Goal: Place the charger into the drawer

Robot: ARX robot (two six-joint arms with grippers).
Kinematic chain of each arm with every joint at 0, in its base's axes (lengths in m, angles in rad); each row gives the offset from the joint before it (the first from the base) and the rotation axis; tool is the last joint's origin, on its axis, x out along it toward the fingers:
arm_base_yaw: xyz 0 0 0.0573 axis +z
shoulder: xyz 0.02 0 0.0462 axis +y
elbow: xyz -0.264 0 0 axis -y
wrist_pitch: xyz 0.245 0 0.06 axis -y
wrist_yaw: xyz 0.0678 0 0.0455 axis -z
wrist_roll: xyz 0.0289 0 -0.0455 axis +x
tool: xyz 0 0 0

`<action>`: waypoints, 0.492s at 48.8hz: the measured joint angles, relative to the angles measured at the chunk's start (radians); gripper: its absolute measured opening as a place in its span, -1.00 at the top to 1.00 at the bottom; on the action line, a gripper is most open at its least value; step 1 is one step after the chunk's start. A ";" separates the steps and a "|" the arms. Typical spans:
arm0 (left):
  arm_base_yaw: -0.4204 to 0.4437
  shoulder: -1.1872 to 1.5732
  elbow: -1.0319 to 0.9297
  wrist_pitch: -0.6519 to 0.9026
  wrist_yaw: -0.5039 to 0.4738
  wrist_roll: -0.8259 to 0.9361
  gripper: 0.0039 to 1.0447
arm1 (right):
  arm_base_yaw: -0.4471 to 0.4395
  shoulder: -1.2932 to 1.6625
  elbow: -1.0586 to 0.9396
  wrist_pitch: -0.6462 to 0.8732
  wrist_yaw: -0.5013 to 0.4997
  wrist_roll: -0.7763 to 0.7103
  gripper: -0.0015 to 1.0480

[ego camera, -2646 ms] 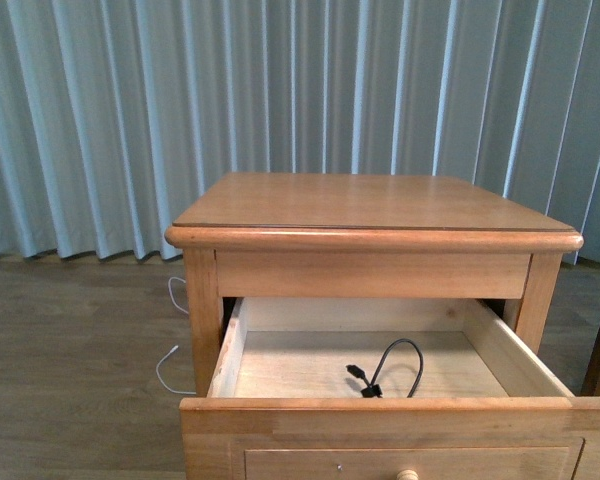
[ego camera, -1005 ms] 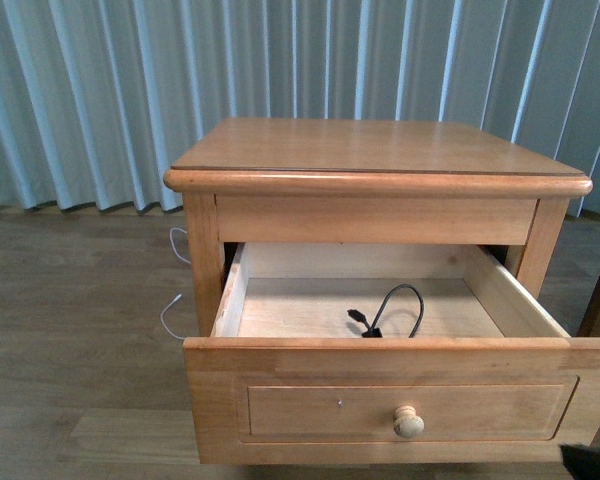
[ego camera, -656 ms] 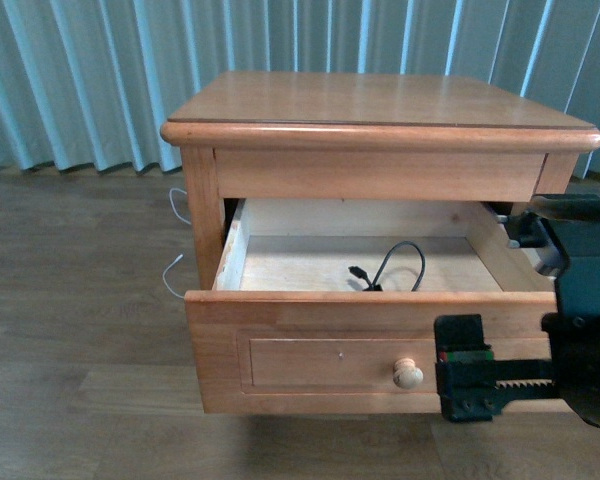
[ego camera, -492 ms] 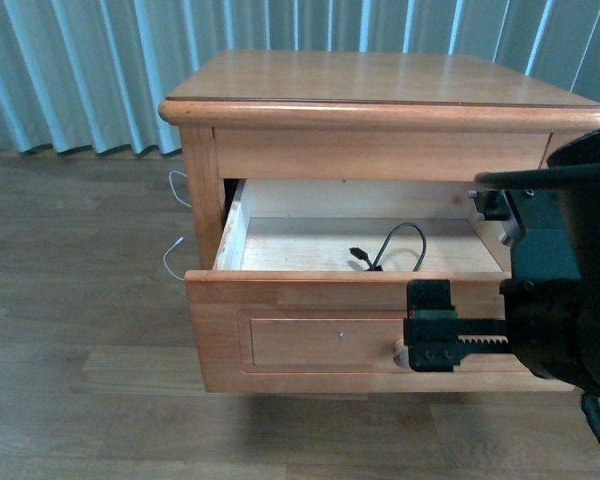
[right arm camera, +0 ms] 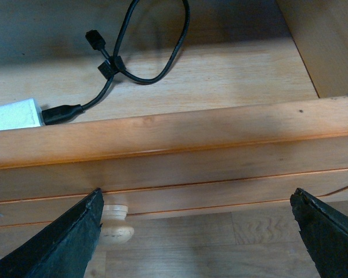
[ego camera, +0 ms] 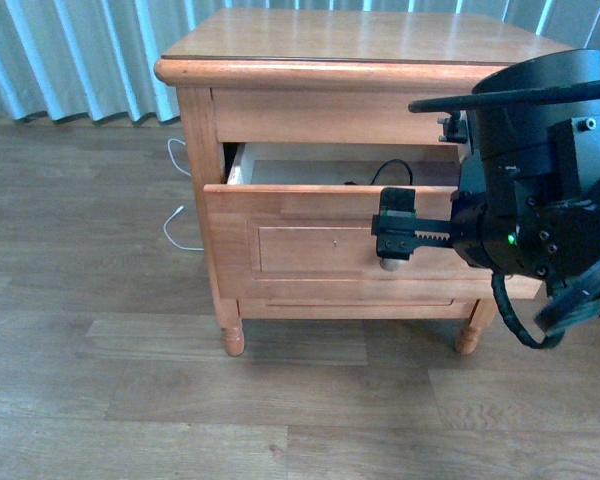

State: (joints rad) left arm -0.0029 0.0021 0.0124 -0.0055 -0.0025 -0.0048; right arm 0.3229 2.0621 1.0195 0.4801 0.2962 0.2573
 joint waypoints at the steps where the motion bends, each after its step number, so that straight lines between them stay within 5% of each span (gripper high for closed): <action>1: 0.000 0.000 0.000 0.000 0.000 0.000 -0.89 | -0.003 0.011 0.014 0.001 0.003 -0.002 -0.85; 24: 0.000 0.000 0.000 0.000 0.000 0.000 -0.89 | -0.050 0.230 0.358 -0.005 0.128 0.003 -0.85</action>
State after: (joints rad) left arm -0.0029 0.0021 0.0124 -0.0055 -0.0025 -0.0048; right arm 0.2729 2.2917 1.3777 0.4755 0.4240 0.2604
